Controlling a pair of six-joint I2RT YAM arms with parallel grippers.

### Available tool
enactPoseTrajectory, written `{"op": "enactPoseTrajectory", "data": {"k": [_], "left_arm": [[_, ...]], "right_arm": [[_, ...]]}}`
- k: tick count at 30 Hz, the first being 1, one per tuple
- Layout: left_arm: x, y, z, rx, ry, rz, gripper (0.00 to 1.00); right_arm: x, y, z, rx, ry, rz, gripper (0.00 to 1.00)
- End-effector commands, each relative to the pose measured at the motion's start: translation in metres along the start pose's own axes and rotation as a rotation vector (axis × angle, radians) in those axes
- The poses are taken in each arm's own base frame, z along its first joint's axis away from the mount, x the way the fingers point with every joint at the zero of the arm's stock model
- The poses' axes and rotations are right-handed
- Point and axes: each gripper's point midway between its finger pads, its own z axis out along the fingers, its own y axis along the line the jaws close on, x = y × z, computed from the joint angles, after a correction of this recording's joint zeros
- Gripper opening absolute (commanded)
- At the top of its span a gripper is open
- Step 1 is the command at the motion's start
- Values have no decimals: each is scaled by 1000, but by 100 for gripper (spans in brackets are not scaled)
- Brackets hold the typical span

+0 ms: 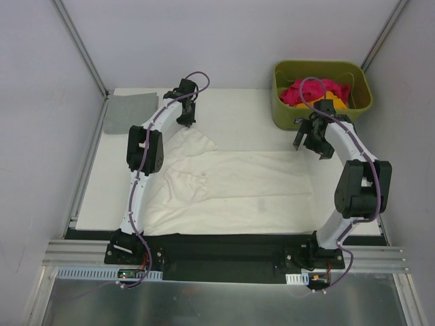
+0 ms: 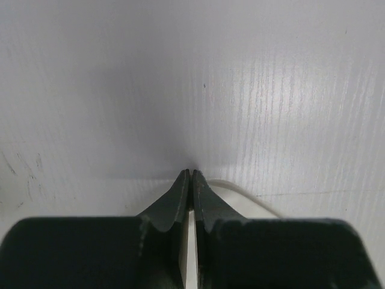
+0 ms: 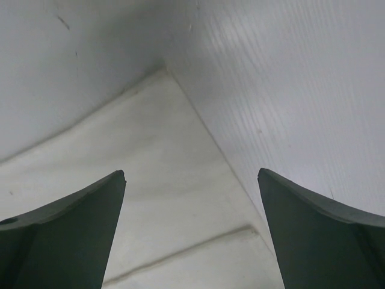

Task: Fold and stack the t-shirts
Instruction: Grap the side of the flattened tshirt furthest away from the robot with both arms

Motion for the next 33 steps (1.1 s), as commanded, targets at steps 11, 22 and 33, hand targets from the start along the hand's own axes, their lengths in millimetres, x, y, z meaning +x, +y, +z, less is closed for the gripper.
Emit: {"op": "enactPoseTrajectory", "data": {"k": [11,22,33], "left_arm": [[14,-32,-94,156,2,4,0],[60,-49,-130,202,4,-8,0],[85,-51,-154,209,-15,-24,0]], "right_arm": [[-65,26,64,56,-19,-9,91],[-36,31,87,67,41,-58,69],[-40,45,73,26,-52,-83,67]]}}
